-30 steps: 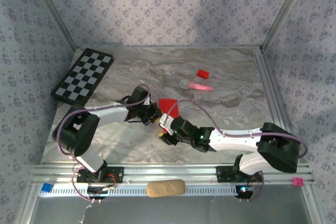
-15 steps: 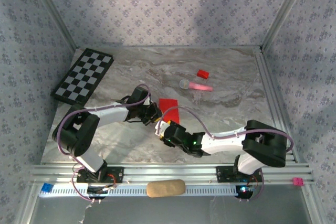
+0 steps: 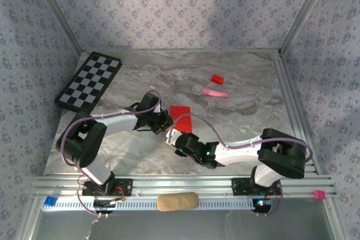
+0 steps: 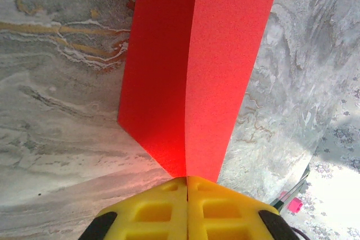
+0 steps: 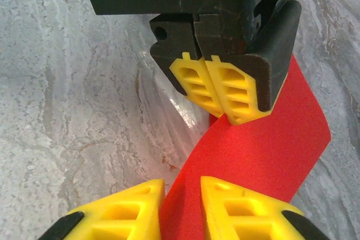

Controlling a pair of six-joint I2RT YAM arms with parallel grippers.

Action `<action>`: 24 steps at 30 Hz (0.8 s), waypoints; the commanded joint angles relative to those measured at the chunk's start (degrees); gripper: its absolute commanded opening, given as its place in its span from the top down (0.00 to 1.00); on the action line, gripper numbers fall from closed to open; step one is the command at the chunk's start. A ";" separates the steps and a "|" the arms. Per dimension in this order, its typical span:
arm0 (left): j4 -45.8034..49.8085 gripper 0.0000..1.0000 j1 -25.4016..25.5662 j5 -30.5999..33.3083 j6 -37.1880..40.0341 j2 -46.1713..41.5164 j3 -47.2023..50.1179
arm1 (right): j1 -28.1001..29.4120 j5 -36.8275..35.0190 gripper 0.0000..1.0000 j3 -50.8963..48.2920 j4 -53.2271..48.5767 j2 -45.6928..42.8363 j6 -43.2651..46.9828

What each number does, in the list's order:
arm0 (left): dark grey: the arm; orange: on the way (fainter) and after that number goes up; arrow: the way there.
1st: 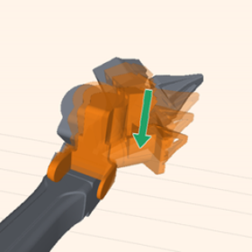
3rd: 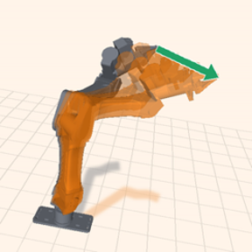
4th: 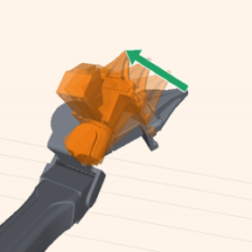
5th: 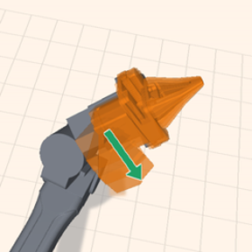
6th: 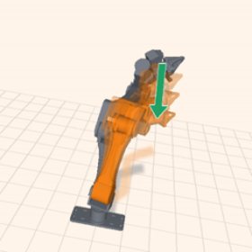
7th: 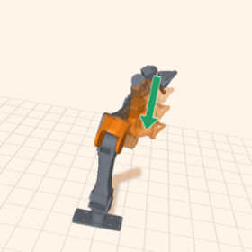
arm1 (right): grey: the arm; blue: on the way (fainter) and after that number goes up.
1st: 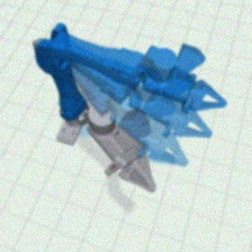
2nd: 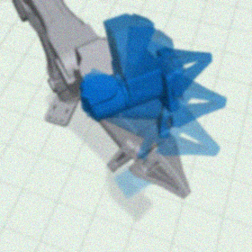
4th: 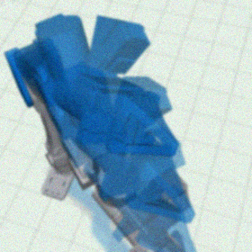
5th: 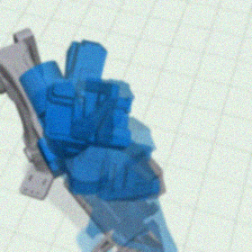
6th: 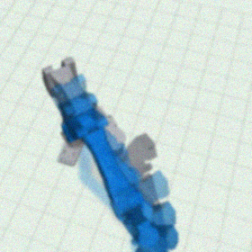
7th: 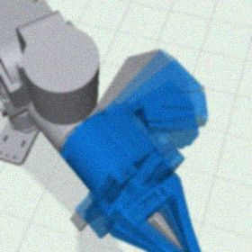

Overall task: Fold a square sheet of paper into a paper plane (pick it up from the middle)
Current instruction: Third fold the triangle at the center of the table.

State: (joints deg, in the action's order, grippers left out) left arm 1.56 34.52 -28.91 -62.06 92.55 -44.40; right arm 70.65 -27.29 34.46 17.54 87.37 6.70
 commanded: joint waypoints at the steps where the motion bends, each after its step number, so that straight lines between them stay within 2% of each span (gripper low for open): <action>1: 1.77 0.92 0.39 0.34 0.27 -0.95 -0.49 | 0.45 -2.31 0.80 -0.92 1.08 -0.74 -1.30; 10: 2.23 0.90 0.37 0.69 0.45 -1.05 -0.68 | 0.28 -1.73 0.94 -1.25 0.39 -1.15 -2.65; 14: 2.38 0.80 0.39 1.58 1.02 -2.21 -0.77 | -0.59 0.98 0.99 -1.32 -0.18 -1.64 -4.62; 18: 6.04 0.64 -0.12 5.09 3.79 -5.60 -1.93 | -3.65 8.81 1.00 -1.93 -0.49 -2.77 -8.63; 21: 9.50 0.59 -1.36 7.32 6.65 -7.92 -3.92 | -7.50 19.56 1.00 -2.45 -0.58 -4.03 -12.11; 24: 10.78 0.58 -3.57 6.18 9.54 -7.66 -6.76 | -11.16 29.24 1.00 -2.55 -0.08 -4.26 -16.36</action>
State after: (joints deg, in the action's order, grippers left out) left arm 9.34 32.82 -23.77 -56.77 85.91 -47.22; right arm 61.87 -10.52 32.62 17.61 84.31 -3.77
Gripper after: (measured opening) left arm 0.420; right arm 0.051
